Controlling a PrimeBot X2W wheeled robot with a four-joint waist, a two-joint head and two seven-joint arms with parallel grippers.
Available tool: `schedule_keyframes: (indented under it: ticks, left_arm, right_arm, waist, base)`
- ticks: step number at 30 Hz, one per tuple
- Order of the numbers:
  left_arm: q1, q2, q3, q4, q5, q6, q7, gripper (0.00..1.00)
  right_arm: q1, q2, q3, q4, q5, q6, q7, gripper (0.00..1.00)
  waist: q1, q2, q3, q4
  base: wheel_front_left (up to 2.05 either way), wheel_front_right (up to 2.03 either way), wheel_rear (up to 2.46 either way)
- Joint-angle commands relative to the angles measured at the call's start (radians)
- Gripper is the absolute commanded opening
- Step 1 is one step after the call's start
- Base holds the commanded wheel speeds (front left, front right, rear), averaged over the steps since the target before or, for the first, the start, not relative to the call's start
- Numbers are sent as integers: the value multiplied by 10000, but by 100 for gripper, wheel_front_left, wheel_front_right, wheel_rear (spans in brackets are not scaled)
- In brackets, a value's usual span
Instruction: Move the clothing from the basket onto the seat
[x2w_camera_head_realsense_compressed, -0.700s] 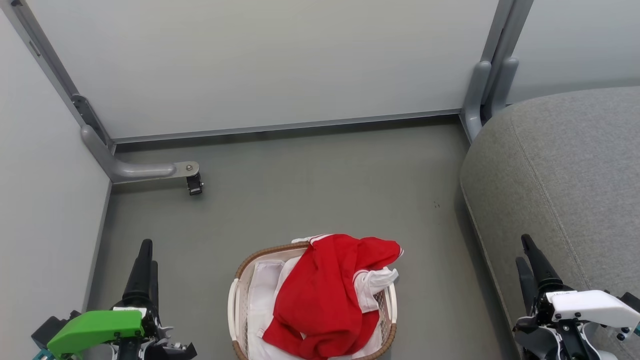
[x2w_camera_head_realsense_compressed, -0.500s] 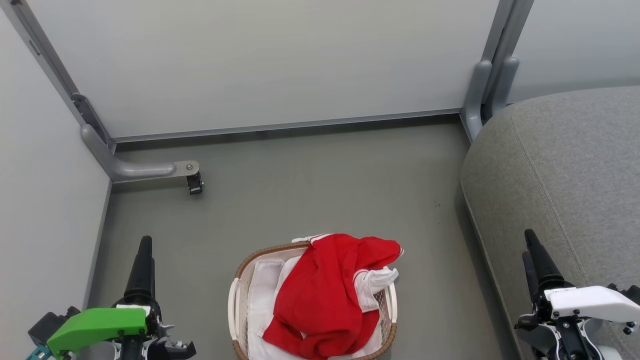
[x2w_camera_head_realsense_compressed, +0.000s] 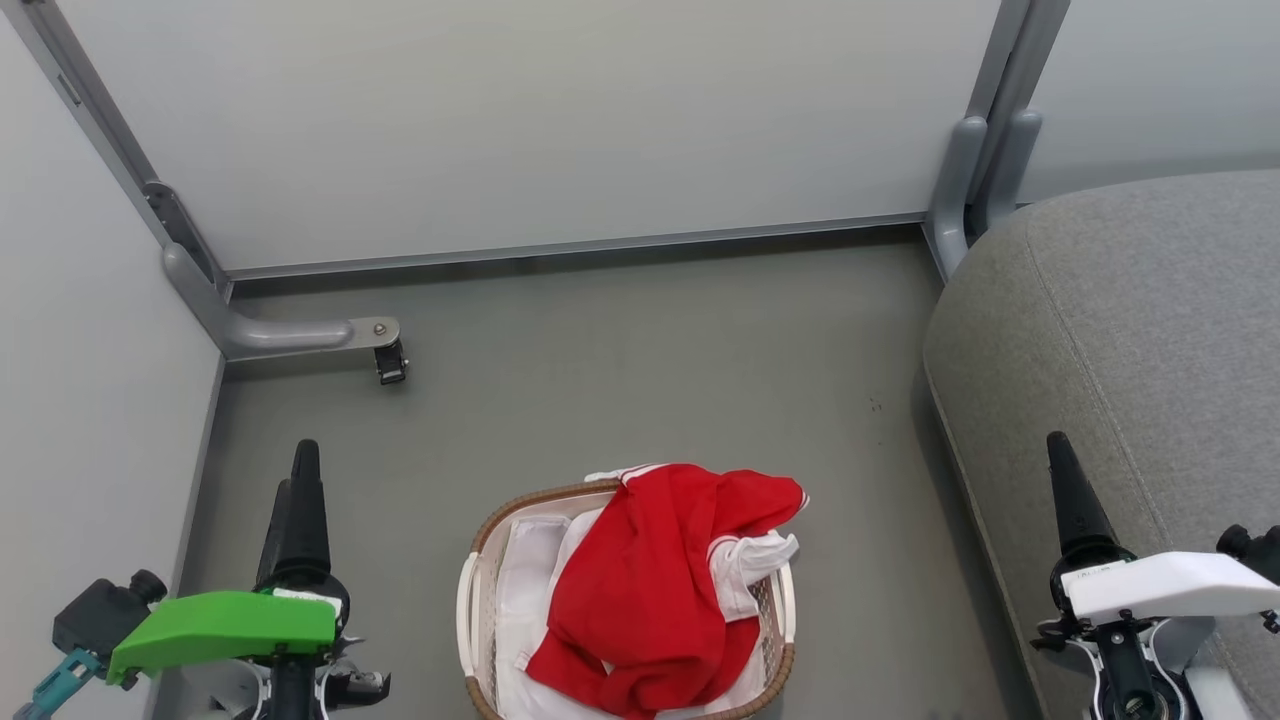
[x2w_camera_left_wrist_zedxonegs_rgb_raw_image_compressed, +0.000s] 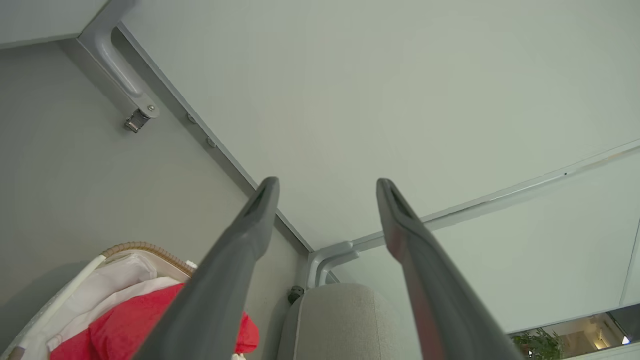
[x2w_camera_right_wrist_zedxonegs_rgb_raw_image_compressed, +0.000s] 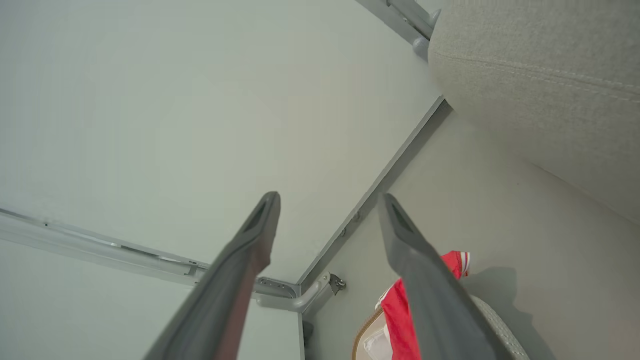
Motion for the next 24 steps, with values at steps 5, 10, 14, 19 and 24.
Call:
schedule_keyframes:
  ticks: [5, 10, 14, 19, 24]
  left_arm:
    - [108, 58, -262, -364, 1367, 64, -249, 100]
    - [211, 63, -526, -402, 2441, 122, -422, 100]
    - [322, 66, -673, -392, 3054, 180, -540, 100]
    - [490, 71, -827, -377, 3724, 205, -690, 100]
    - [639, 75, -995, -332, 4293, 244, -842, 100]
  right_arm:
    - [23, -75, 168, -366, -1314, 2, -271, 100]
    - [54, -82, 220, -430, -2123, 3, -447, 100]
    - [70, -88, 263, -439, -2692, 3, -565, 100]
    - [113, -93, 343, -387, -3393, 3, -715, 100]
    - [151, -99, 445, -298, -4131, 4, -869, 100]
  waist:
    - [0, 0, 29, 26]
    - [0, 0, 40, 43]
    - [0, 0, 37, 46]
    - [0, 0, 24, 51]
    - [-1, 0, -11, 79]
  base:
    - [0, 0, 0]
    - [0, 0, 0]
    - [0, 0, 0]
    - [0, 0, 0]
    - [0, 0, 0]
